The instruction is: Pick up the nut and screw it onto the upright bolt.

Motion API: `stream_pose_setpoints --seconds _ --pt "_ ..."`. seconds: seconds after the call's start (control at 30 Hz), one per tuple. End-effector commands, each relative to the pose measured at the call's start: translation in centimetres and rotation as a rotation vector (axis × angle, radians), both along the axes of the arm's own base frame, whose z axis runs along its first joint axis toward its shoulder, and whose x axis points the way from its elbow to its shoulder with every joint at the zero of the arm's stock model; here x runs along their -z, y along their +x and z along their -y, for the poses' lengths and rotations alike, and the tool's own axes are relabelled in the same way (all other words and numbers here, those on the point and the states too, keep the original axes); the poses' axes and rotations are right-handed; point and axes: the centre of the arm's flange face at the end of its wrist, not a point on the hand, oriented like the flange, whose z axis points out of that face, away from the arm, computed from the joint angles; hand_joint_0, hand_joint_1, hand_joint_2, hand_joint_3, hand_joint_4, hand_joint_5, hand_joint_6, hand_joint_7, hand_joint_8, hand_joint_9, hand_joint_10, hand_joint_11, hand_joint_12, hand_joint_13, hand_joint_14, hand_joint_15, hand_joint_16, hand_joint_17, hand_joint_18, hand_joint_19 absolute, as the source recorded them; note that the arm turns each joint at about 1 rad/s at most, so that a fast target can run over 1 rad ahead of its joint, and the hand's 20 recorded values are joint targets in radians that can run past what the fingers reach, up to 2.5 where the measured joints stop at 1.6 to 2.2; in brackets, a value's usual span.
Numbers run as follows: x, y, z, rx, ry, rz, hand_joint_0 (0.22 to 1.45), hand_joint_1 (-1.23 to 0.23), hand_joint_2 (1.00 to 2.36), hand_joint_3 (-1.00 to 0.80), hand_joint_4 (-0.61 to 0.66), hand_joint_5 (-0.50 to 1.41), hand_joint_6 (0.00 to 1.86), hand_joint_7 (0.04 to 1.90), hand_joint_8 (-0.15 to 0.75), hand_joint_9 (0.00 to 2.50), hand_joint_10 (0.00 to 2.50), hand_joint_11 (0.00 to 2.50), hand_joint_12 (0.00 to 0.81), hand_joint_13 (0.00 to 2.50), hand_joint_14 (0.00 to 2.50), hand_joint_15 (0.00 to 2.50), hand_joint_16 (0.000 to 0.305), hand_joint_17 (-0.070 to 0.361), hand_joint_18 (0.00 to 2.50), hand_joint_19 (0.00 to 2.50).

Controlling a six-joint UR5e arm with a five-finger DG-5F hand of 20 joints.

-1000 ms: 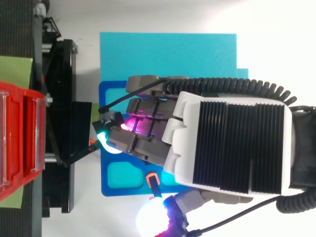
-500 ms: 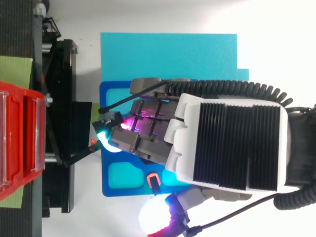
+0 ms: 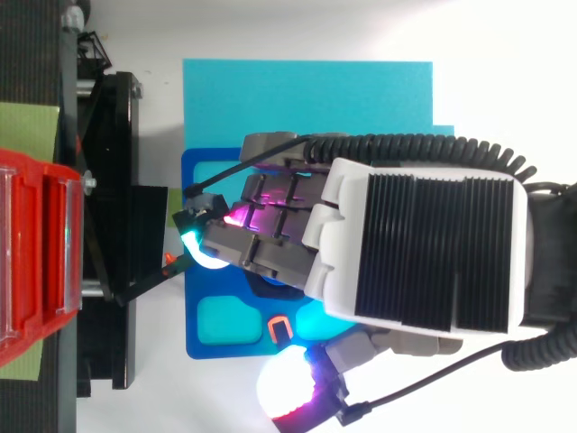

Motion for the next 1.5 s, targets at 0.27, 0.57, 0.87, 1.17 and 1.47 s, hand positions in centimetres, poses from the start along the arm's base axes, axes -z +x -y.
stream_pose_setpoints --seconds 0.27,0.57,0.87,1.17,1.47 --pt "0.1 0.0 1.7 0.005 -0.002 -0.005 0.52 -0.32 1.00 -0.50 0.21 -0.02 0.50 1.35 0.273 1.04 0.00 0.00 0.219 0.86 0.00 0.00 0.020 0.044 0.58 0.04" --pt "0.1 -0.1 3.2 0.006 -0.003 -0.009 0.52 -0.34 1.00 -0.50 0.14 -0.02 0.63 1.24 0.287 1.19 0.00 0.00 0.194 0.97 0.00 0.00 0.017 0.038 0.69 0.05" --pt "0.0 -0.1 4.4 0.012 -0.004 -0.005 0.53 -0.34 1.00 -0.50 0.11 0.00 0.66 1.21 0.289 1.30 0.00 0.00 0.178 1.04 0.00 0.00 0.014 0.032 0.78 0.09" --pt "-0.6 0.1 4.8 0.015 -0.003 0.007 0.52 -0.34 1.00 -0.50 0.27 -0.02 0.50 1.27 0.286 1.25 0.00 0.01 0.193 1.00 0.00 0.00 0.017 0.038 0.74 0.10" --pt "-2.4 0.5 4.8 0.010 -0.034 0.034 0.51 -0.33 1.00 -0.50 0.29 -0.07 0.50 1.01 0.276 1.14 0.00 0.00 0.212 0.94 0.00 0.00 0.019 0.043 0.69 0.08"
